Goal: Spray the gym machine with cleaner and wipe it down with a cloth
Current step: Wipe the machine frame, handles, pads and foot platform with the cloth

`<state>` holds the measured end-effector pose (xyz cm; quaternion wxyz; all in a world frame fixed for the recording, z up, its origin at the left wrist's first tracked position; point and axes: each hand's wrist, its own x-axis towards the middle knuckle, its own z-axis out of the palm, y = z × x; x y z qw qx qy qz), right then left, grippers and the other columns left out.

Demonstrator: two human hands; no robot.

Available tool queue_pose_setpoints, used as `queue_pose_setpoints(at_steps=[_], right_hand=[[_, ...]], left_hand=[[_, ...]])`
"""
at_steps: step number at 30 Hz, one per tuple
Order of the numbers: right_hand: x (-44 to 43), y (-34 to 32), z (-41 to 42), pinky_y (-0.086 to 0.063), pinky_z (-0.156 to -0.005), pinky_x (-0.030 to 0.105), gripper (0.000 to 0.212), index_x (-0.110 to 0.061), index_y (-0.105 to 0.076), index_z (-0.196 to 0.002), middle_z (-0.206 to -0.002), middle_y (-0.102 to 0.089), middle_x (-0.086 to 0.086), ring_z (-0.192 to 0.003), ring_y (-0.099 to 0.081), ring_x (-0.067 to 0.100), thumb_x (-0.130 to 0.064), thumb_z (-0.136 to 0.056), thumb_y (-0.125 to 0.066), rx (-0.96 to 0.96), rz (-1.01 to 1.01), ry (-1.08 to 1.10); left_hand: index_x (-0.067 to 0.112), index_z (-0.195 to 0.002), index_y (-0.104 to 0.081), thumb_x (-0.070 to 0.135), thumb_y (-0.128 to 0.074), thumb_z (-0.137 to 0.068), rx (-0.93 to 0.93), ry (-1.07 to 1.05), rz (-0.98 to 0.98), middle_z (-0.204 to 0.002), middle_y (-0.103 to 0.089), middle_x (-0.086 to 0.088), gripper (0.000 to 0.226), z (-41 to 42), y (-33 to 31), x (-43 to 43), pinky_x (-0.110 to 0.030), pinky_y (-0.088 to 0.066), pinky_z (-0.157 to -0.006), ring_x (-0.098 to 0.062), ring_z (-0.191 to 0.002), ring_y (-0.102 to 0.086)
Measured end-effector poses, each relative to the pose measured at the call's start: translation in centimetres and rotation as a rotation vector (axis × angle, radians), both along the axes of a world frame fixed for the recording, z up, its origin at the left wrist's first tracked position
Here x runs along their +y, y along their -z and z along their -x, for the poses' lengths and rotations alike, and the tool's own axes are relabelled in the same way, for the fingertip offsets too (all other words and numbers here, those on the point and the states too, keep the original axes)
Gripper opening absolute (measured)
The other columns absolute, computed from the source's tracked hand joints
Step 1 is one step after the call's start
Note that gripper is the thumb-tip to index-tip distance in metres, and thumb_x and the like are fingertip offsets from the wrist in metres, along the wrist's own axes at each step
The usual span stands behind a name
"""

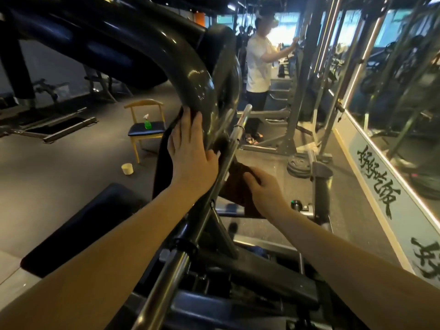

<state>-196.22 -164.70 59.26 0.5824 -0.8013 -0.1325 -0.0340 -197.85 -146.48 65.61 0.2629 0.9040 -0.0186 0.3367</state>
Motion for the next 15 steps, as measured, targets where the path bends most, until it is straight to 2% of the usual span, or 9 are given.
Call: queue_pose_setpoints(at_steps=[1,3,5,7,9,10,12,15], right_hand=[[-1.3,0.8,0.4,-0.049,-0.066,0.010,0.022,-0.008,-0.066,-0.121,-0.098,-0.070,0.002,-0.083,-0.069,-0.002,-0.016,-0.108,-0.050,0.091,-0.041,0.020],[-3.5,2.5,1.0,-0.051,-0.074,0.022,0.025,-0.015,-0.063,-0.125,-0.104,-0.071,0.002,-0.095,-0.069,0.013,-0.029,-0.109,-0.050,0.229,-0.061,0.048],[-5.6,4.5,1.8,-0.052,-0.079,0.031,0.025,-0.019,-0.061,-0.121,-0.105,-0.070,0.006,-0.093,-0.068,0.019,-0.037,-0.109,-0.049,0.339,-0.054,0.068],[-7.6,6.3,2.8,-0.055,-0.079,0.039,0.027,-0.019,-0.064,-0.110,-0.098,-0.072,0.009,-0.087,-0.069,0.022,-0.039,-0.109,-0.046,0.411,-0.120,0.047],[-9.3,8.3,3.9,-0.058,-0.086,0.045,0.028,-0.021,-0.068,-0.108,-0.100,-0.075,0.009,-0.094,-0.072,0.025,-0.038,-0.110,-0.046,0.492,-0.252,0.046],[-10.1,9.2,4.6,-0.059,-0.088,0.045,0.027,-0.022,-0.069,-0.107,-0.100,-0.076,0.008,-0.096,-0.073,0.026,-0.037,-0.110,-0.046,0.544,-0.306,0.047],[-11.3,11.2,5.5,-0.059,-0.086,0.043,0.029,-0.020,-0.071,-0.110,-0.102,-0.077,0.009,-0.097,-0.074,0.027,-0.036,-0.110,-0.047,0.604,-0.342,0.026],[-13.0,14.2,7.0,-0.060,-0.090,0.045,0.031,-0.020,-0.072,-0.114,-0.107,-0.076,0.013,-0.099,-0.074,0.028,-0.039,-0.108,-0.049,0.658,-0.303,0.013]], left_hand=[[0.025,-0.160,-0.023,0.020,-0.058,-0.094,0.005,0.017,-0.019,-0.171,-0.006,0.001,0.076,0.6,0.9,-1.4,-0.045,0.003,-0.125,-0.023,-0.157,-0.002],[0.026,-0.152,-0.039,0.021,-0.061,-0.094,0.067,0.075,-0.059,-0.166,-0.018,0.002,0.062,1.4,3.2,-4.5,-0.046,-0.004,-0.126,-0.022,-0.154,-0.010],[0.026,-0.145,-0.049,0.020,-0.062,-0.095,0.206,0.129,-0.041,-0.159,-0.033,0.005,0.052,1.8,6.3,-7.5,-0.046,-0.015,-0.126,-0.018,-0.150,-0.021],[0.027,-0.141,-0.053,0.015,-0.062,-0.095,0.411,0.189,0.096,-0.148,-0.047,0.005,0.048,2.1,9.7,-9.8,-0.043,-0.031,-0.121,-0.016,-0.142,-0.036],[0.024,-0.139,-0.054,0.007,-0.060,-0.095,0.645,0.296,0.348,-0.135,-0.058,0.001,0.047,2.6,12.7,-11.5,-0.036,-0.050,-0.107,-0.018,-0.128,-0.054],[0.021,-0.138,-0.056,0.002,-0.058,-0.095,0.751,0.355,0.458,-0.130,-0.063,0.000,0.047,3.0,14.1,-12.3,-0.028,-0.054,-0.098,-0.017,-0.122,-0.059],[0.017,-0.130,-0.062,-0.005,-0.056,-0.094,0.870,0.416,0.586,-0.118,-0.070,0.001,0.043,3.7,16.6,-13.2,-0.019,-0.055,-0.089,-0.014,-0.113,-0.065],[0.013,-0.118,-0.068,0.000,-0.063,-0.094,0.960,0.388,0.611,-0.107,-0.074,-0.001,0.028,4.9,19.2,-14.1,-0.020,-0.053,-0.083,-0.015,-0.105,-0.068]])
